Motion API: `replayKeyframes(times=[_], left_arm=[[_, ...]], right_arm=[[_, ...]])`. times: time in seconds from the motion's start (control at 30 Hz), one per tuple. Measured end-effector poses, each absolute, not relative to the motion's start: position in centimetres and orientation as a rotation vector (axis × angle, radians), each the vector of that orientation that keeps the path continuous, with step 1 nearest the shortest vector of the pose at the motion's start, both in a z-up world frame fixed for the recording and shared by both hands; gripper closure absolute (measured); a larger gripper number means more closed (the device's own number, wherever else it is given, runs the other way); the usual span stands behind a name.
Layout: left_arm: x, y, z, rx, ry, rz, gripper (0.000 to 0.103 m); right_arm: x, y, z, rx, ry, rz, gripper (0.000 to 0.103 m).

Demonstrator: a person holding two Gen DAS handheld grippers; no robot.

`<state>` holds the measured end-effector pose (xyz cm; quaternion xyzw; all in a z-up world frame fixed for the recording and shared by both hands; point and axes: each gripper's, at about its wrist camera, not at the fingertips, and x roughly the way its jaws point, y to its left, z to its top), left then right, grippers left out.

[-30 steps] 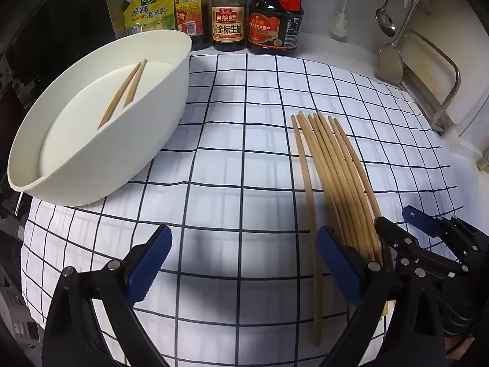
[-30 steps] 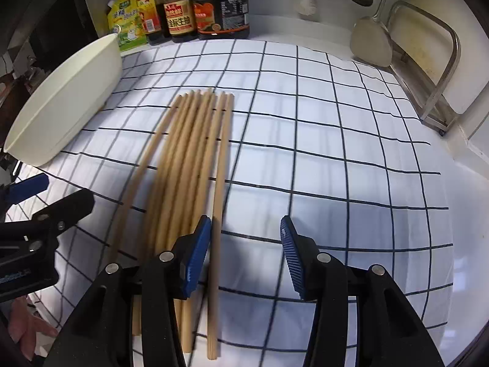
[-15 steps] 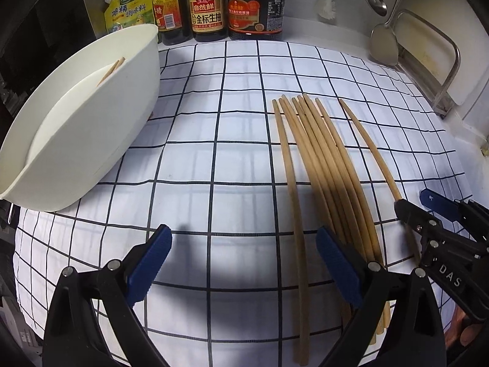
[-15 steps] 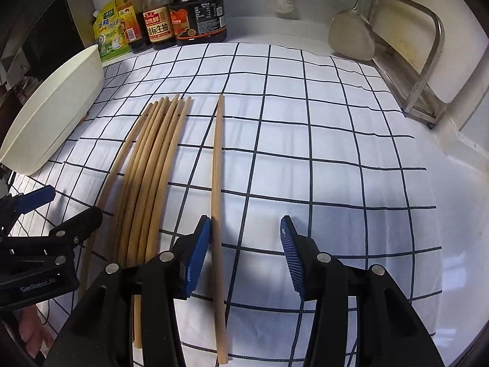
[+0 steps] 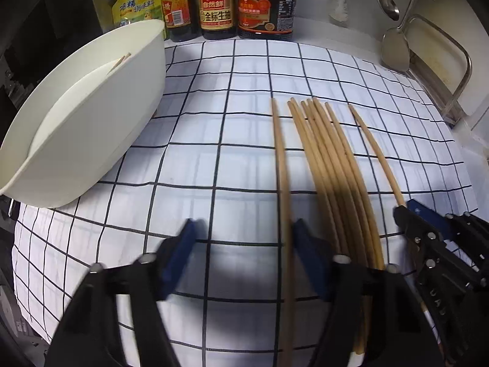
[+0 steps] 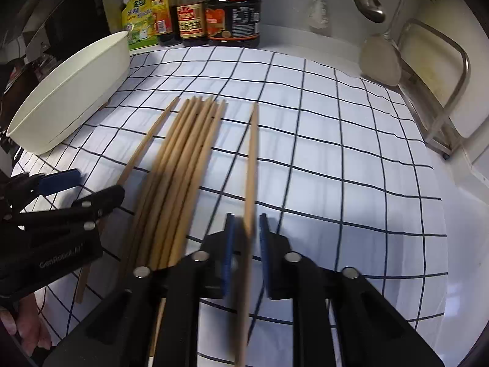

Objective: Organize utensils
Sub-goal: 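Close the left tool on one chopstick while the right tool grasps another, then carry both held chopsticks over the white bowl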

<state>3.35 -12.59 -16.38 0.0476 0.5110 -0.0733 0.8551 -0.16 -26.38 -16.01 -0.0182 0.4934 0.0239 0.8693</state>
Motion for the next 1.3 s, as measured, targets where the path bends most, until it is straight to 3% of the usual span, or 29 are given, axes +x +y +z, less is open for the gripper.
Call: replayKeyframes(times=[0.03,0.1,0.13,0.4,0.73,0.97,1.3], left_arm=[[3.4,-12.7,-16.2,0.105,1.074,-0.163,0.066],[3.4,-13.0,-16.1,0.112,1.078,-0.190,0.094],[3.4,-13.1,-16.1,0.117,1.080,-0.198,0.096],[3.0,-11.8,-15.1,0.076,1.108,-0.256,0.096],[2.7,-7.7,-8.4,0.091,0.983,-0.293,0.096],[4.7,-1.8,-3.0,0.114,0.889,-0.253,0.096],[9.6,8.0,-0.6,0.093,0.859,-0.185,0.096]], right_arm=[[-0.1,-26.2,-16.0,-0.043,1.033,0.053,0.096],[0.0,-26.2,-16.0,-0.033,1.036,0.051,0.096],[0.0,-26.3,-16.0,-0.023,1.037,0.053,0.097],[-0.8,-27.1,-14.7,0.102,1.045,0.055,0.097],[-1.8,-24.5,-9.3,0.189,0.975,0.062,0.097],[0.4,-19.4,-4.5,0.188,0.885,0.121,0.097],[7.9,-9.4,-2.6,0.218,0.850,0.251,0.097]])
